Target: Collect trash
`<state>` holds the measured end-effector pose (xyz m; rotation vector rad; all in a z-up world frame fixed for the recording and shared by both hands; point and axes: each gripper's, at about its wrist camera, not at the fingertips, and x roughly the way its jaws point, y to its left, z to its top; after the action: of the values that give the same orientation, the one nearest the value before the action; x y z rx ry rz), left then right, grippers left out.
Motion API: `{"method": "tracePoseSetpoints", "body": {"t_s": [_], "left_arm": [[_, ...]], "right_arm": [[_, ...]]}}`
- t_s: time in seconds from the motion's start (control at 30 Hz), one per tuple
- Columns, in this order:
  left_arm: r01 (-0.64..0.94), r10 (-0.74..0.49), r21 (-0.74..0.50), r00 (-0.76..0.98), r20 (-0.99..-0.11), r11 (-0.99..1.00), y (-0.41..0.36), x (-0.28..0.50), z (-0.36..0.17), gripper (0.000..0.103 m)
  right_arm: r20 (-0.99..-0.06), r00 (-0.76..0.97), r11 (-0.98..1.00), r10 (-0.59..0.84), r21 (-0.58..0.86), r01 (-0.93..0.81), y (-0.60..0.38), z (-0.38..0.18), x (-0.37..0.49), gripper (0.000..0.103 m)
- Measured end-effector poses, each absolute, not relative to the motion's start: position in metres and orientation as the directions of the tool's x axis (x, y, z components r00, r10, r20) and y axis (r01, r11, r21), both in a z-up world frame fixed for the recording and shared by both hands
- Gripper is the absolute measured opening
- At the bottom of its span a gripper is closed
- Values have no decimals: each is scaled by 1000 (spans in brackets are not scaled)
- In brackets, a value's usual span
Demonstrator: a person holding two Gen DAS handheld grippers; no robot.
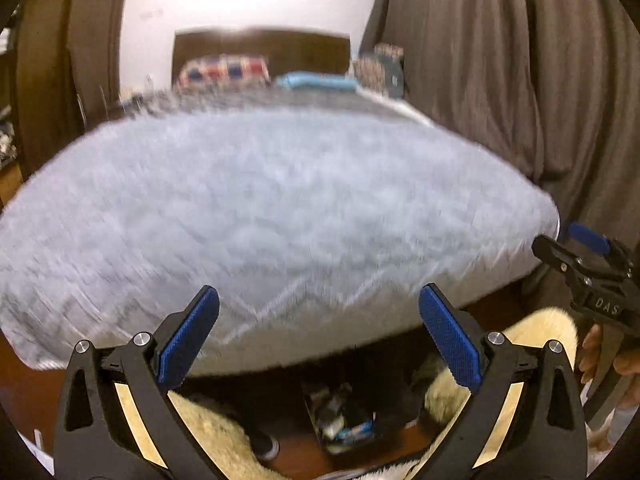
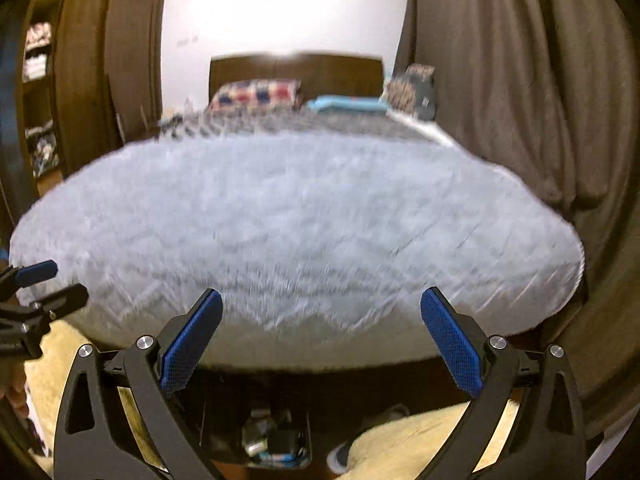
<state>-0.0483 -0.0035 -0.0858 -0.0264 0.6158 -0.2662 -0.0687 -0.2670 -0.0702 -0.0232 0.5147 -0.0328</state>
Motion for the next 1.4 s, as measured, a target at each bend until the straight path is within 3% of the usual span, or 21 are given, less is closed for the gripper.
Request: {"method": "tracePoseSetpoints", "body": {"t_s": [0.47,1.4], "left_arm": [[178,-188,-60,912,-365,982,9,-98,-17,95],[186,-194,-55,920,-340,981,8,-104,-13,95]], "right_arm": [[-288,954,996,-88,-36,81,-270,-11,-123,100],[-249,961,992,-122,-4,125,-276,-4,-129,100]]}}
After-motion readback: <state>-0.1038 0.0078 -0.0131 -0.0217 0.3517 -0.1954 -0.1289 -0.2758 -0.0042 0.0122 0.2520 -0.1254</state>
